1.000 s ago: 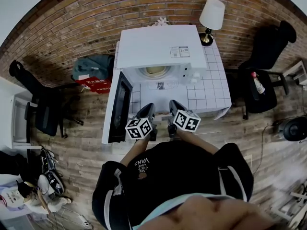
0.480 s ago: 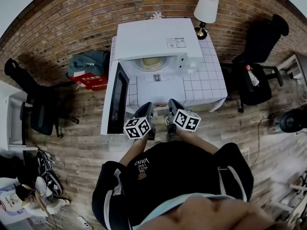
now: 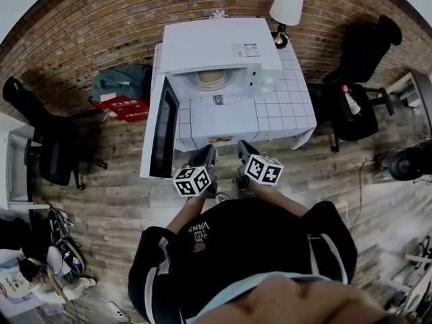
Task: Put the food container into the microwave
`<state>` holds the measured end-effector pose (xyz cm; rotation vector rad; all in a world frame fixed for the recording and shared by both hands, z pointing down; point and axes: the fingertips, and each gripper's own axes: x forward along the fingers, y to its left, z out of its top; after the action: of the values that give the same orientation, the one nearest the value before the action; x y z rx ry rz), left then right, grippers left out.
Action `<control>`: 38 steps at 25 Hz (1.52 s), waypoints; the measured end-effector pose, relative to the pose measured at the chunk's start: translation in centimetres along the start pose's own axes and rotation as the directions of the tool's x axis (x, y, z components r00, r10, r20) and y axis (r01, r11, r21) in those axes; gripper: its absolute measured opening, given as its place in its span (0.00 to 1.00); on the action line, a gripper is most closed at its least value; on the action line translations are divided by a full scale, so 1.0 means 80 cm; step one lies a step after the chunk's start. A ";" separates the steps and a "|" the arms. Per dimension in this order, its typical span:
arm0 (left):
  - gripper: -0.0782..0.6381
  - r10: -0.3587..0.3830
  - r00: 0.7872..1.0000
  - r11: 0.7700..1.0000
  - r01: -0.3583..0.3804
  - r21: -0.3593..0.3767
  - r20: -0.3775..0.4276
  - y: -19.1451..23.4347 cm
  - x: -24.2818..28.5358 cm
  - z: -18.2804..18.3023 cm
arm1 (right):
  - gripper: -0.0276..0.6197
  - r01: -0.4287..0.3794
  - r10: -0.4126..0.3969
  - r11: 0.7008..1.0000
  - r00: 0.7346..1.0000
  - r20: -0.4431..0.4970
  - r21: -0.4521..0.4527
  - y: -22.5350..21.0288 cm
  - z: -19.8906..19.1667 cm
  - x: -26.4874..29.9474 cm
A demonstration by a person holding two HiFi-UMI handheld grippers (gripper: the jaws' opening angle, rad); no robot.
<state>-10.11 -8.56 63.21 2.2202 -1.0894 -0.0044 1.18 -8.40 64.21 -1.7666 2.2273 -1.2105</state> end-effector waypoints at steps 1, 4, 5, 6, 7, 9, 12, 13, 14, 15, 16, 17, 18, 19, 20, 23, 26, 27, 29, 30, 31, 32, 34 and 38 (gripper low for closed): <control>0.14 0.000 1.000 1.000 0.000 0.002 -0.001 -0.001 -0.003 -0.001 | 0.06 -0.002 0.002 1.000 1.000 -0.001 0.000 0.000 -0.001 -0.002; 0.14 0.006 1.000 1.000 -0.006 0.016 0.004 -0.006 -0.009 -0.002 | 0.06 -0.009 0.009 1.000 1.000 0.001 -0.007 -0.002 0.000 -0.007; 0.14 0.016 1.000 1.000 -0.016 0.027 0.007 -0.006 -0.011 -0.002 | 0.06 -0.011 0.011 1.000 1.000 0.003 -0.015 -0.002 0.000 -0.009; 0.14 0.030 0.999 0.999 -0.031 0.040 0.009 -0.006 -0.013 -0.002 | 0.06 -0.012 0.012 1.000 1.000 0.004 -0.028 -0.002 0.001 -0.011; 0.14 0.045 0.999 0.998 -0.045 0.054 0.010 -0.006 -0.015 -0.002 | 0.06 -0.013 0.013 0.999 1.000 0.005 -0.042 -0.002 0.003 -0.014; 0.14 0.064 0.998 0.995 -0.064 0.070 0.014 -0.009 -0.017 -0.001 | 0.06 -0.016 0.016 0.998 1.000 0.004 -0.060 -0.003 0.006 -0.019; 0.13 0.068 0.997 0.995 -0.070 0.067 0.034 -0.022 -0.019 -0.003 | 0.06 -0.030 0.030 0.997 1.000 -0.002 -0.069 -0.010 0.008 -0.030; 0.13 0.069 0.997 0.995 -0.072 0.068 0.041 -0.026 -0.019 -0.004 | 0.06 -0.038 0.038 0.996 0.999 -0.003 -0.078 -0.013 0.010 -0.033; 0.13 0.071 0.996 0.995 -0.074 0.070 0.046 -0.031 -0.018 -0.005 | 0.06 -0.044 0.044 0.995 0.999 -0.004 -0.089 -0.015 0.012 -0.037; 0.13 0.073 0.996 0.994 -0.076 0.073 0.051 -0.036 -0.018 -0.006 | 0.06 -0.050 0.050 0.994 0.999 -0.004 -0.101 -0.017 0.014 -0.041; 0.13 0.074 0.996 0.994 -0.078 0.076 0.056 -0.041 -0.017 -0.008 | 0.06 -0.056 0.056 0.992 0.998 -0.003 -0.112 -0.019 0.017 -0.045; 0.13 0.075 0.995 0.994 -0.080 0.080 0.060 -0.048 -0.017 -0.010 | 0.06 -0.065 0.066 0.991 0.998 -0.002 -0.120 -0.021 0.020 -0.050; 0.13 0.076 0.995 0.993 -0.081 0.086 0.065 -0.054 -0.017 -0.012 | 0.06 -0.076 0.076 0.989 0.997 -0.001 -0.129 -0.022 0.022 -0.055; 0.13 0.076 0.995 0.992 -0.082 0.091 0.070 -0.061 -0.017 -0.013 | 0.06 -0.085 0.086 0.987 0.996 -0.001 -0.137 -0.023 0.024 -0.060; 0.13 0.075 0.994 0.992 -0.082 0.094 0.074 -0.067 -0.017 -0.015 | 0.06 -0.092 0.092 0.985 0.996 -0.004 -0.146 -0.026 0.025 -0.064; 0.13 0.072 0.994 0.991 -0.081 0.106 0.082 -0.086 -0.016 -0.021 | 0.06 -0.110 0.108 0.980 0.994 -0.021 -0.168 -0.033 0.026 -0.076; 0.13 0.082 0.992 0.988 -0.093 0.120 0.091 -0.100 -0.019 -0.028 | 0.06 -0.125 0.121 0.975 0.992 -0.037 -0.186 -0.039 0.027 -0.086; 0.13 0.087 0.992 0.988 -0.098 0.122 0.095 -0.103 -0.019 -0.030 | 0.06 -0.127 0.121 0.974 0.992 -0.040 -0.190 -0.042 0.027 -0.090; 0.13 0.096 0.990 0.987 -0.108 0.123 0.102 -0.111 -0.022 -0.033 | 0.06 -0.131 0.124 0.972 0.991 -0.047 -0.197 -0.045 0.027 -0.096; 0.13 0.100 0.989 0.986 -0.113 0.122 0.106 -0.115 -0.024 -0.034 | 0.05 -0.136 0.128 0.970 0.990 -0.052 -0.200 -0.046 0.026 -0.099; 0.13 0.105 0.989 0.985 -0.118 0.122 0.109 -0.119 -0.026 -0.036 | 0.05 -0.142 0.133 0.969 0.989 -0.057 -0.202 -0.047 0.026 -0.102; 0.13 0.111 0.988 0.984 -0.125 0.123 0.112 -0.121 -0.029 -0.037 | 0.05 -0.148 0.139 0.968 0.988 -0.062 -0.203 -0.048 0.025 -0.105; 0.13 0.126 0.985 0.981 -0.142 0.131 0.118 -0.125 -0.033 -0.040 | 0.05 -0.160 0.149 0.966 0.986 -0.070 -0.203 -0.049 0.024 -0.111; 0.13 0.150 0.980 0.976 -0.167 0.139 0.128 -0.133 -0.041 -0.049 | 0.05 -0.172 0.157 0.962 0.984 -0.086 -0.211 -0.055 0.019 -0.123</control>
<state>-3.65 0.62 59.46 2.2812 -1.3694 0.0161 8.85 -1.11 61.75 -1.5860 2.5755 -1.0439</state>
